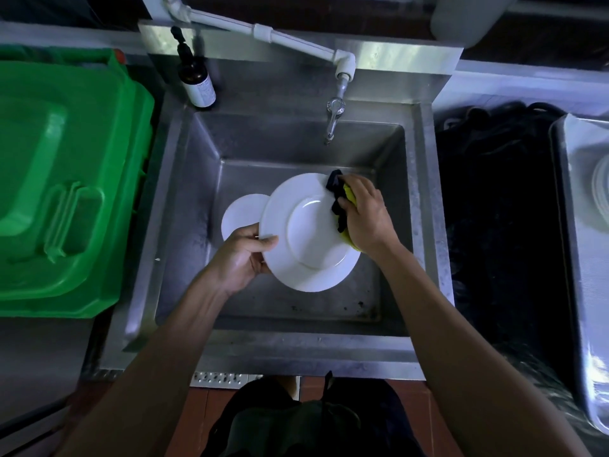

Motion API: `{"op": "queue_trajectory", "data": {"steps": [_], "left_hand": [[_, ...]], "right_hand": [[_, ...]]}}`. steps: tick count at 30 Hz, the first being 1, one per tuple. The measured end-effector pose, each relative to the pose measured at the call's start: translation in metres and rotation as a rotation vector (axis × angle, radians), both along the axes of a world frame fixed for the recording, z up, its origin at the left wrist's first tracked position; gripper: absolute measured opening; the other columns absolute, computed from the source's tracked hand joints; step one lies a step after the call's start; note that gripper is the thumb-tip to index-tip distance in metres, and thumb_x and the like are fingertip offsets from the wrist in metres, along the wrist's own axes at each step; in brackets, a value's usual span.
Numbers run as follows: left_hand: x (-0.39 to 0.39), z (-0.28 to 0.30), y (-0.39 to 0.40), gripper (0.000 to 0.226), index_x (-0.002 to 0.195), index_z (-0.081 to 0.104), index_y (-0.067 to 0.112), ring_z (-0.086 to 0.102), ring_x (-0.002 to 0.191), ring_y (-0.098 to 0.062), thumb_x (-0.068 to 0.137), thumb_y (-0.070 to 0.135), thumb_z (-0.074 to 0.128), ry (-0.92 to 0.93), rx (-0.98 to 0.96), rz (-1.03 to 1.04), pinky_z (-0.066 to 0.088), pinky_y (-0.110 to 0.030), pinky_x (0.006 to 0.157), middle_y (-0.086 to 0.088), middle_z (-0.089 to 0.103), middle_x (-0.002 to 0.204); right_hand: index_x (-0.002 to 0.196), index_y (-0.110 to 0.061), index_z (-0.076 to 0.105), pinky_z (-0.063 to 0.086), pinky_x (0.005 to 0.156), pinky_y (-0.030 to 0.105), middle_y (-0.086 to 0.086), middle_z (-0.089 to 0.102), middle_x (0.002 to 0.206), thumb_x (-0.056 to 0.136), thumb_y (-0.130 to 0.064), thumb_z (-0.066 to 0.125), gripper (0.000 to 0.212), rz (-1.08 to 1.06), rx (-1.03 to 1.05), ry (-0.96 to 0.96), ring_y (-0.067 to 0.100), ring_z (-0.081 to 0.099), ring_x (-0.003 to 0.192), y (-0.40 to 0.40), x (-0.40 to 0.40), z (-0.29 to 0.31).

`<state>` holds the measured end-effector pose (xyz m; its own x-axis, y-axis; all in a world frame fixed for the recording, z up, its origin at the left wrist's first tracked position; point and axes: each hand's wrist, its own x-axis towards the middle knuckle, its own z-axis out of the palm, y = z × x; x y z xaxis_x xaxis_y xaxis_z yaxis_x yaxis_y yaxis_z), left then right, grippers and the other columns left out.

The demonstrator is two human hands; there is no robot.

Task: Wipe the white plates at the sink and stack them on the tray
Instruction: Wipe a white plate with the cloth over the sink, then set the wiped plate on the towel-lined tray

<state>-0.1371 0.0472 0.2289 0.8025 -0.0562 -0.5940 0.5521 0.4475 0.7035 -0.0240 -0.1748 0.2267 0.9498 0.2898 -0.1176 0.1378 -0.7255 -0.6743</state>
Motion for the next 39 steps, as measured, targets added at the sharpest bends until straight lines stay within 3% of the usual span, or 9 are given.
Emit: {"op": "queue_trajectory", "data": {"steps": [5,10,18,21,25,30,32,34,39], "left_hand": [[0.003,0.003,0.003,0.025,0.110,0.073,0.012,0.073,0.085,-0.024,0.091,0.000,0.062,-0.033,0.133,-0.143,0.059,-0.034,0.061,-0.007,0.076,0.098],[0.006,0.001,-0.003,0.019,0.109,0.074,0.012,0.075,0.091,-0.021,0.094,0.004,0.066,-0.080,0.256,-0.210,0.058,-0.033,0.064,-0.005,0.078,0.103],[0.022,-0.003,-0.022,0.017,0.095,0.075,0.024,0.073,0.094,-0.025,0.091,0.011,0.065,-0.158,0.490,-0.253,0.058,-0.042,0.085,0.000,0.078,0.096],[0.029,-0.001,-0.027,0.017,0.088,0.070,0.026,0.070,0.089,-0.022,0.093,0.011,0.064,-0.229,0.691,-0.310,0.055,-0.038,0.079,0.004,0.075,0.088],[0.040,0.009,-0.039,0.022,0.073,0.054,0.024,0.055,0.062,-0.021,0.094,0.017,0.059,-0.365,0.965,-0.389,0.037,-0.031,0.055,0.005,0.057,0.062],[0.063,0.026,-0.069,0.029,0.076,0.038,0.025,0.039,0.056,-0.029,0.099,0.014,0.053,-0.619,1.268,-0.507,0.027,-0.036,0.051,0.004,0.037,0.055],[0.073,0.033,-0.083,0.007,0.095,0.055,0.017,0.044,0.062,-0.035,0.099,0.012,0.053,-0.715,1.379,-0.579,0.029,-0.035,0.055,0.002,0.041,0.061],[0.082,0.041,-0.100,0.022,0.111,0.063,0.014,0.052,0.063,-0.037,0.094,0.004,0.055,-0.838,1.447,-0.609,0.029,-0.033,0.055,0.001,0.047,0.066],[0.116,0.055,-0.161,0.030,0.104,0.066,0.008,0.059,0.053,-0.034,0.081,-0.009,0.057,-1.107,1.484,-0.725,0.031,-0.029,0.045,-0.012,0.067,0.071]], "right_hand": [[0.145,-0.023,0.046,0.041,0.102,0.055,-0.002,0.045,0.149,0.101,-0.017,0.050,0.045,0.027,-0.076,-0.081,0.031,0.043,0.129,0.018,-0.011,0.008],[0.142,-0.022,0.051,0.044,0.094,0.054,-0.001,0.048,0.146,0.096,-0.012,0.054,0.047,0.062,-0.103,-0.163,0.032,0.043,0.126,0.040,-0.026,0.014],[0.136,-0.018,0.057,0.048,0.092,0.052,0.002,0.053,0.142,0.081,-0.001,0.053,0.058,0.089,-0.098,-0.186,0.035,0.049,0.117,0.048,-0.053,0.020],[0.136,-0.011,0.058,0.049,0.091,0.055,0.008,0.054,0.142,0.079,0.005,0.059,0.059,0.038,-0.103,-0.192,0.039,0.052,0.115,0.030,-0.053,0.024],[0.135,-0.010,0.059,0.050,0.088,0.056,0.011,0.055,0.139,0.078,0.004,0.061,0.058,-0.022,-0.141,-0.230,0.042,0.054,0.113,-0.004,-0.048,0.034],[0.132,-0.007,0.061,0.049,0.095,0.052,0.013,0.058,0.136,0.076,0.009,0.054,0.058,-0.137,-0.131,-0.294,0.041,0.056,0.114,-0.055,-0.042,0.045],[0.132,-0.008,0.061,0.049,0.093,0.051,0.011,0.058,0.137,0.075,0.011,0.050,0.061,-0.186,-0.138,-0.308,0.040,0.056,0.111,-0.077,-0.043,0.047],[0.136,-0.011,0.059,0.050,0.092,0.052,0.008,0.056,0.140,0.079,0.011,0.050,0.062,-0.235,-0.139,-0.289,0.038,0.053,0.114,-0.100,-0.045,0.048],[0.137,-0.016,0.058,0.050,0.095,0.049,0.004,0.053,0.142,0.082,0.009,0.051,0.061,-0.329,-0.119,-0.299,0.036,0.052,0.118,-0.171,-0.047,0.053]]}}
